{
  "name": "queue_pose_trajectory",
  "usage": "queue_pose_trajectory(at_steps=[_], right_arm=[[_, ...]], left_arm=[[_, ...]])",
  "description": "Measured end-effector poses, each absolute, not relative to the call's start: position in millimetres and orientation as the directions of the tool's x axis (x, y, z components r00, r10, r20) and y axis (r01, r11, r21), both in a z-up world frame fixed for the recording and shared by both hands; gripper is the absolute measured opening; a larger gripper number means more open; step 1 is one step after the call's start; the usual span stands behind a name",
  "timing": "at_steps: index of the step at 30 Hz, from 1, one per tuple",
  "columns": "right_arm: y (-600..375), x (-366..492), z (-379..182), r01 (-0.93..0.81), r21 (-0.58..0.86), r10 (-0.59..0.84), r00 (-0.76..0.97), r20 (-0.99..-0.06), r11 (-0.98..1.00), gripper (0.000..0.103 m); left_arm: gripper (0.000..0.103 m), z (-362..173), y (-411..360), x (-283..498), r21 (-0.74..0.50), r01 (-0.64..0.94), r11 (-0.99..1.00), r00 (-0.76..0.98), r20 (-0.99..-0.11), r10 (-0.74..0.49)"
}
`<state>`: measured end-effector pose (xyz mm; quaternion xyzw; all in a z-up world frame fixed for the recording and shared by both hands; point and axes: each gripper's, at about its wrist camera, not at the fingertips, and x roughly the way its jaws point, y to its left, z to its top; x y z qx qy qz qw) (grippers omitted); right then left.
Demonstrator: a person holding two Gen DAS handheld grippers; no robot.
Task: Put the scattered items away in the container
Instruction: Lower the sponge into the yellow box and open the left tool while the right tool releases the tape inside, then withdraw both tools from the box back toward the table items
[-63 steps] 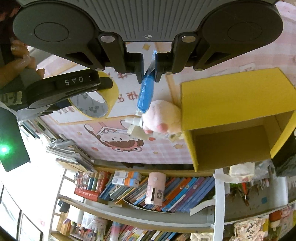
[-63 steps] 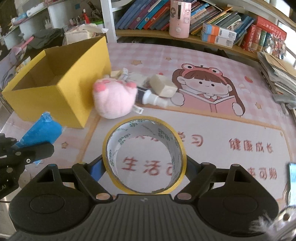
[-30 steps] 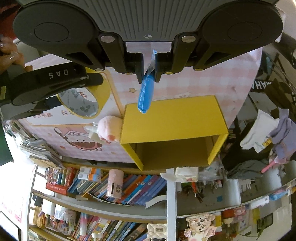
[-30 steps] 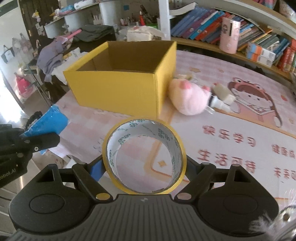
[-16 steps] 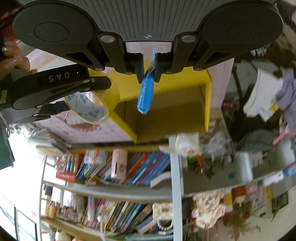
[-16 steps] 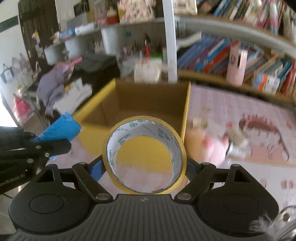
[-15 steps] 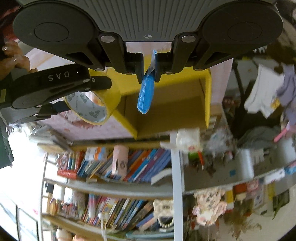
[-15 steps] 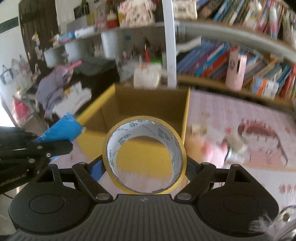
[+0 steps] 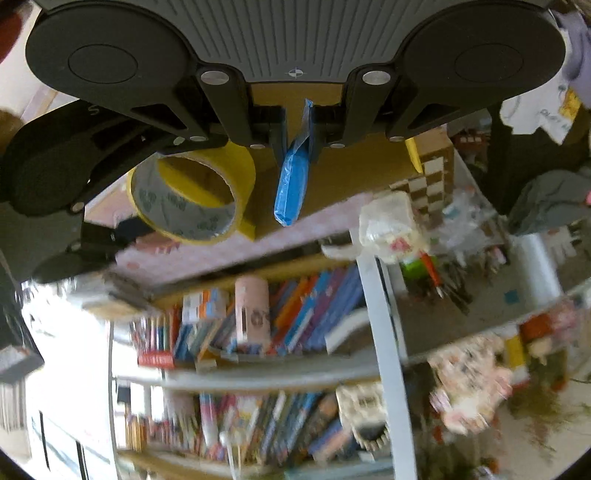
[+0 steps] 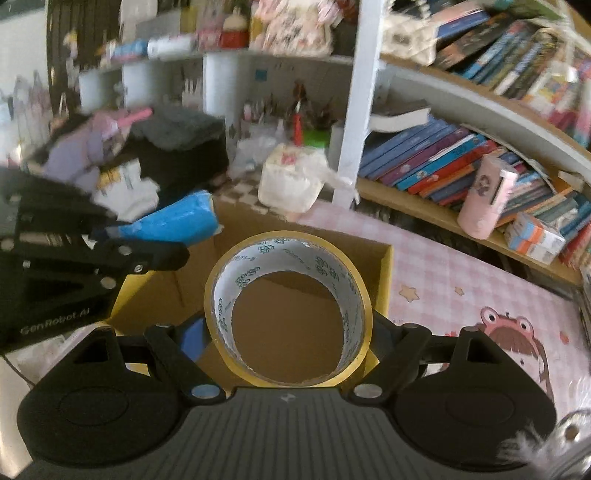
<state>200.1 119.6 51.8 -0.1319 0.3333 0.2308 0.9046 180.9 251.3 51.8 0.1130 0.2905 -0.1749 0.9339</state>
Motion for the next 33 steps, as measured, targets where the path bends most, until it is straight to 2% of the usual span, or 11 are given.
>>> queue_pose_trajectory(at_steps=[5,10,12,19,21,25,28,30,33], right_arm=[[150.4,250.2,25.0,-0.590,-0.175,0.269,0.586,-0.764,0.788,0.084],[177.0,286.9,-9.1,-0.693,-0.222,0.196,0.470,-0.861,0.686,0.084],[178.5,298.6,-20.6,-0.712,-0.190,0.182,0.411,-0.893,0.676,0.084],[181.6,312.9,-42.3,-0.724,-0.156,0.139,0.330,-0.934,0.672,0.084],[182.0,313.8,-44.6,-0.725,-0.143,0.139,0.315,-0.939,0.674,0.084],[181.7,310.1,-50.0,-0.726,-0.128,0.145,0.301,-0.943,0.675,0.084],[180.7,308.6,-51.7,-0.725,-0.122,0.151,0.299,-0.942,0.677,0.086],[182.2,309.8,-49.4,-0.732,-0.131,0.153,0.308,-0.939,0.668,0.089],[177.8,302.8,-38.3,-0.734,-0.130,0.180,0.327,-0.928,0.666,0.090]], left_arm=[[0.009,23.9,248.3,239.2,0.145,0.492,0.859,0.643,-0.725,-0.245],[0.009,-5.4,238.5,270.0,0.193,0.560,0.806,0.561,-0.804,-0.197],[0.009,-14.6,239.8,280.3,0.172,0.575,0.800,0.514,-0.837,-0.189],[0.010,-39.1,234.7,289.1,0.172,0.649,0.741,0.411,-0.899,-0.151],[0.014,-42.7,232.4,287.2,0.174,0.665,0.726,0.400,-0.904,-0.150],[0.016,-48.8,232.7,282.7,0.177,0.688,0.704,0.382,-0.913,-0.144],[0.029,-51.0,235.7,280.0,0.203,0.692,0.693,0.393,-0.911,-0.126],[0.048,-48.8,240.1,277.2,0.226,0.681,0.697,0.417,-0.902,-0.115],[0.066,-35.8,244.5,266.8,0.266,0.655,0.707,0.481,-0.868,-0.120]])
